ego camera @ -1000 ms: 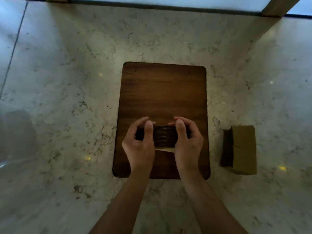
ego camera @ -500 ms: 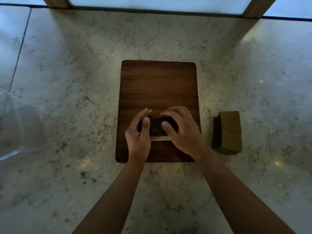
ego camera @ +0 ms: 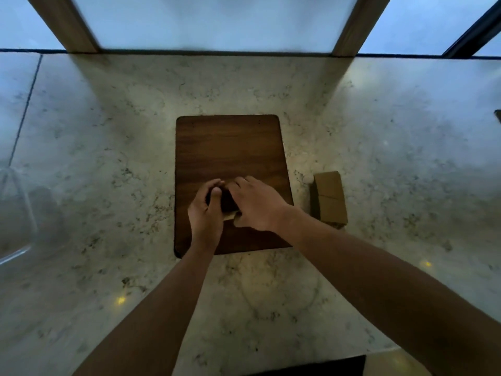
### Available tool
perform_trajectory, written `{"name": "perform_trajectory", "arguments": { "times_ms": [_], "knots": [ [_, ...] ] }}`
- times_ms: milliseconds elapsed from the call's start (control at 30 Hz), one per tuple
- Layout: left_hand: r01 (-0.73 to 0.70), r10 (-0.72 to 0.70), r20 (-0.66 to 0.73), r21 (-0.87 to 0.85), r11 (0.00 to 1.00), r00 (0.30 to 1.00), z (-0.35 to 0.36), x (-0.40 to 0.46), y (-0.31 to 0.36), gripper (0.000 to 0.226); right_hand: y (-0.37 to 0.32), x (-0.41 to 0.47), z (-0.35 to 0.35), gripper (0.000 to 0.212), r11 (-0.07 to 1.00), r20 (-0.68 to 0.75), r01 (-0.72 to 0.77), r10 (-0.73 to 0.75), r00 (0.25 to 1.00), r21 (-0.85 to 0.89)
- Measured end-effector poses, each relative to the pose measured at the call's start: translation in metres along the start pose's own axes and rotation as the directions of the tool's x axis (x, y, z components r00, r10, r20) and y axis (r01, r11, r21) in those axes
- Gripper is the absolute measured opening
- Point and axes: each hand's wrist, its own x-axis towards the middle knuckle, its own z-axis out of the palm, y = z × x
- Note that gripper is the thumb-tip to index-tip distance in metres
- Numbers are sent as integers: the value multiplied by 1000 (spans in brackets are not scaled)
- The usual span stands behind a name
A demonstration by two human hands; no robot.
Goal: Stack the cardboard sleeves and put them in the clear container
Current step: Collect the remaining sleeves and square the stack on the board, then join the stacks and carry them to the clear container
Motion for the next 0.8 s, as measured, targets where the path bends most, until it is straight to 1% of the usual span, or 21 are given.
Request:
{"name": "perform_trajectory", "arguments": {
  "times_ms": [67,100,133,167,200,233,300,367,400,433,500,533,567,600,667,733,800],
  "knots": [
    [68,-65,37,-77,995,997,-2,1,10,29,1,-5,-1,67,992,-26,-64,68,997,108],
    [85,-79,57,-129,988,995,-5,-1,18,32,3,-13,-4,68,975,-54,-115,127,990,190],
    [83,-74,58,-178,981,996,-7,-4,24,35,5,-22,-8,67,936,-80,-181,214,974,303],
    [85,-75,55,-224,971,996,-9,-6,33,38,10,-34,-15,66,861,-103,-240,316,943,449],
    [106,-96,53,-254,961,994,-8,-7,37,39,15,-46,-20,64,754,-103,-281,418,903,594],
    [150,-136,71,-259,954,988,-3,-11,45,38,24,-63,-28,62,617,-79,-307,517,852,725],
    [262,-236,141,-206,943,961,16,-16,56,42,48,-96,-37,60,337,1,-311,677,736,889],
    [365,-327,264,-109,925,907,42,-23,72,55,79,-128,-40,51,84,97,-264,790,606,961],
    [410,-369,330,-62,910,869,56,-29,80,61,94,-141,-39,43,-34,149,-209,812,565,977],
    [463,-419,382,-29,886,824,68,-34,89,66,106,-151,-37,33,-134,197,-153,817,541,979],
    [591,-515,453,-33,806,728,95,-45,105,73,121,-163,-36,16,-277,304,-133,793,528,952],
    [645,-552,478,-41,763,683,106,-48,109,77,123,-165,-35,12,-317,347,-151,766,541,936],
    [685,-583,487,-46,727,651,114,-49,112,80,122,-164,-33,11,-332,373,-178,741,558,926],
    [703,-603,476,-48,709,641,125,-50,115,81,124,-164,-34,10,-338,393,-206,714,579,918],
    [716,-630,431,-54,696,646,141,-50,119,79,127,-160,-32,10,-304,402,-263,694,597,915],
    [718,-650,392,-40,695,651,152,-52,124,77,129,-157,-29,13,-255,400,-316,703,589,914],
    [723,-663,380,-24,690,645,162,-52,124,80,132,-154,-23,25,-240,418,-363,706,572,900]
  ]
}}
